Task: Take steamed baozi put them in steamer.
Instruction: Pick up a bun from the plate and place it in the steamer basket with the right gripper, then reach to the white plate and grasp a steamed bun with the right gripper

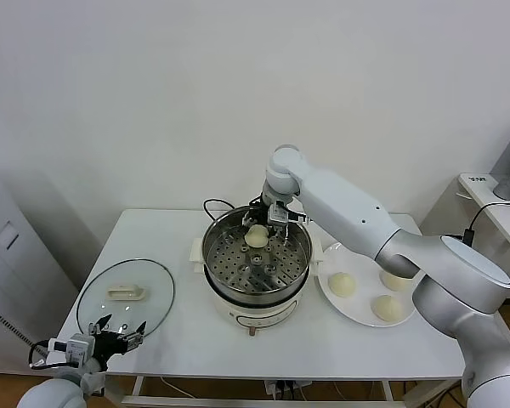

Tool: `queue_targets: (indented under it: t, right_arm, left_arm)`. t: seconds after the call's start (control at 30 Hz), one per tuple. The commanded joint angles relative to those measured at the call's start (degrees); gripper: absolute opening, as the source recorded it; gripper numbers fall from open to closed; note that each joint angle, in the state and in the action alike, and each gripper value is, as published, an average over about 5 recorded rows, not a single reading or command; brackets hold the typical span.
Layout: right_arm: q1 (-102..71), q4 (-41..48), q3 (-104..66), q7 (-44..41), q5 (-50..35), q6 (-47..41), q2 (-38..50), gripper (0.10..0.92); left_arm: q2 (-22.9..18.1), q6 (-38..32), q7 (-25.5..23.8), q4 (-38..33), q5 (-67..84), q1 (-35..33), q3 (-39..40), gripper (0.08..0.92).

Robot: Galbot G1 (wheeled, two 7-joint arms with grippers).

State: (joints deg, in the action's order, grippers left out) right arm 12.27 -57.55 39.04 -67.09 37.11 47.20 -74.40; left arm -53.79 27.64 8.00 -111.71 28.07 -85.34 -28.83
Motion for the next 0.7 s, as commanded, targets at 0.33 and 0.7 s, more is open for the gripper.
queue_targets:
  t: [0.33,0.7]
  right_arm:
    - [19.75,1.06,18.9,-3.12,-38.47,-6.64,14.16,0.823]
    - [25.78,0.31,36.64,-4.18,-53.64,-33.26,27.8,0.823]
  left_arm:
    - [0.2,-0.04,0.02,-0.74,0.02,-0.26,-0.16,0.823]
    - [-0.08,0.18,0.06,-1.3,0.01,-0.47,-0.42,0.823]
